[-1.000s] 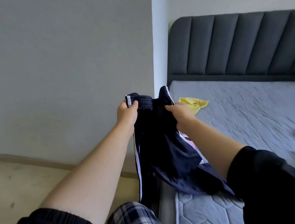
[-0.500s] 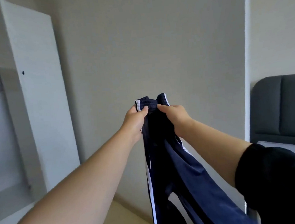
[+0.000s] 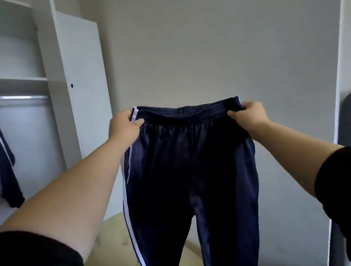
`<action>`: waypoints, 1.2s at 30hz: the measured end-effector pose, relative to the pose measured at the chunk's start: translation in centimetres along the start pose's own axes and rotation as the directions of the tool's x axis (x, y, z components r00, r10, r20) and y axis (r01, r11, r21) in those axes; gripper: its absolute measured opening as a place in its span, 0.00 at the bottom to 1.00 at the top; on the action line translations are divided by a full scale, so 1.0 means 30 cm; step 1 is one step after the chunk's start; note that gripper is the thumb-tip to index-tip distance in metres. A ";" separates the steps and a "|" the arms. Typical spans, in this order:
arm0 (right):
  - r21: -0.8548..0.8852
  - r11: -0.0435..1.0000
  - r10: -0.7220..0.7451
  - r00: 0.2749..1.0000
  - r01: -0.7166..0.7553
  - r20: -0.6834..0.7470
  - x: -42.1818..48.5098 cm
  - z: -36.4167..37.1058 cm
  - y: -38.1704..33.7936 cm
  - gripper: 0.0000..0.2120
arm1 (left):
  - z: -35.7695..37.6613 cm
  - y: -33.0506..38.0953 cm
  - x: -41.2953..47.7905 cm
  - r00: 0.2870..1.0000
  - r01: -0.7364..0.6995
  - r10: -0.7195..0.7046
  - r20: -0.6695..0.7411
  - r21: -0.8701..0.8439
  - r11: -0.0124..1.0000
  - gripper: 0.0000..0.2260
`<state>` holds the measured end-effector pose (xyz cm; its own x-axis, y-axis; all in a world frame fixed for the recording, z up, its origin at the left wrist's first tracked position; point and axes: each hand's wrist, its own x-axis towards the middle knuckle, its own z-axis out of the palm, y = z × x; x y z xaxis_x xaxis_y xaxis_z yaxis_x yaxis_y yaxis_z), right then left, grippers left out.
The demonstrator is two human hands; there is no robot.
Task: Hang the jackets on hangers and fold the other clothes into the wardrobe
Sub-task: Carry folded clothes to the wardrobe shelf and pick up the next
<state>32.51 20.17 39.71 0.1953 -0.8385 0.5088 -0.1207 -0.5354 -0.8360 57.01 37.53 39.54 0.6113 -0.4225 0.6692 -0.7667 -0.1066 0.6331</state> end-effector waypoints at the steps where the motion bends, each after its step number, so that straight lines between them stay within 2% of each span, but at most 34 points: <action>1: -0.024 1.000 0.001 1.000 0.000 0.016 -0.005 0.000 0.015 0.04 | 0.008 -0.004 -0.009 0.999 -0.003 0.002 0.043 0.040 0.999 0.05; 2: -0.053 0.999 0.000 1.000 0.001 0.017 -0.010 0.003 0.028 0.03 | 0.021 -0.005 -0.017 0.997 -0.009 0.003 0.080 0.070 0.998 0.06; 4: -0.055 0.998 0.004 1.000 -0.005 -0.017 -0.011 0.004 0.058 0.04 | 0.044 0.003 -0.033 0.999 -0.003 0.000 0.052 0.066 0.998 0.06; 9: -0.012 0.998 0.058 0.997 -0.058 -0.043 0.005 -0.014 0.114 0.09 | 0.070 0.012 -0.042 0.998 0.057 -0.059 0.031 0.059 0.997 0.15; 11: 0.104 0.988 0.108 0.992 -0.113 0.060 0.003 -0.036 0.118 0.09 | 0.072 0.017 -0.038 0.994 0.106 -0.106 0.012 -0.033 0.994 0.12; 12: 0.207 0.966 0.120 0.978 -0.155 0.169 0.000 -0.052 0.116 0.06 | 0.070 0.016 -0.032 0.989 0.145 -0.142 0.034 -0.099 0.984 0.09; 14: 0.399 0.887 0.056 0.912 -0.232 0.407 -0.003 -0.091 0.117 0.09 | 0.052 0.013 -0.022 0.953 0.259 -0.196 0.232 -0.283 0.924 0.06; 16: 0.532 0.799 -0.076 0.829 -0.282 0.554 -0.013 -0.125 0.124 0.13 | 0.031 0.006 -0.017 0.866 0.340 -0.111 0.487 -0.412 0.845 0.10; 17: 0.574 0.762 -0.139 0.791 -0.299 0.596 -0.016 -0.137 0.131 0.12 | 0.019 0.007 -0.018 0.830 0.329 -0.055 0.555 -0.408 0.852 0.12; 19: 0.601 0.731 -0.246 0.696 -0.324 0.675 -0.030 -0.153 0.140 0.09 | 0.000 0.019 -0.021 0.798 0.204 0.022 0.602 -0.304 0.931 0.11; 21: 0.544 0.752 -0.302 0.539 -0.372 0.786 -0.043 -0.163 0.139 0.12 | -0.007 0.046 -0.026 0.808 -0.023 0.088 0.582 -0.118 0.993 0.09; 23: 0.495 0.768 -0.375 0.342 -0.406 0.862 -0.052 -0.158 0.139 0.07 | 0.001 0.073 -0.031 0.815 -0.216 0.170 0.554 0.019 0.976 0.08; 24: 0.480 0.773 -0.379 0.305 -0.415 0.874 -0.055 -0.149 0.140 0.06 | 0.010 0.086 -0.034 0.812 -0.300 0.226 0.539 0.053 0.953 0.09; 25: 0.457 0.792 -0.353 0.308 -0.405 0.884 -0.064 -0.135 0.134 0.07 | 0.021 0.099 -0.043 0.803 -0.383 0.293 0.519 0.074 0.921 0.11; 27: 0.407 0.844 -0.267 0.385 -0.348 0.883 -0.079 -0.105 0.125 0.15 | 0.048 0.129 -0.069 0.771 -0.524 0.424 0.474 0.094 0.847 0.16; 28: 0.398 0.858 -0.237 0.439 -0.324 0.867 -0.083 -0.089 0.124 0.20 | 0.063 0.145 -0.084 0.755 -0.572 0.482 0.445 0.087 0.816 0.17; 30: 0.393 0.869 -0.215 0.487 -0.300 0.847 -0.099 -0.054 0.119 0.29 | 0.089 0.183 -0.114 0.740 -0.599 0.544 0.396 0.017 0.801 0.17; 32: 0.392 0.866 -0.217 0.473 -0.311 0.854 -0.113 -0.024 0.116 0.29 | 0.112 0.224 -0.141 0.732 -0.584 0.569 0.374 -0.087 0.807 0.19; 34: 0.409 0.855 -0.259 0.423 -0.318 0.869 -0.126 -0.002 0.118 0.20 | 0.128 0.265 -0.168 0.716 -0.565 0.578 0.391 -0.161 0.809 0.22; 36: 0.416 0.844 -0.283 0.379 -0.337 0.881 -0.131 0.008 0.127 0.16 | 0.139 0.292 -0.187 0.706 -0.529 0.568 0.423 -0.219 0.820 0.22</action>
<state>31.52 21.45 34.48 0.9657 -0.0766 0.2479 0.2372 -0.1270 -0.9631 46.04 35.22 39.71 -0.0871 -0.7392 0.6678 -0.9089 0.3334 0.2506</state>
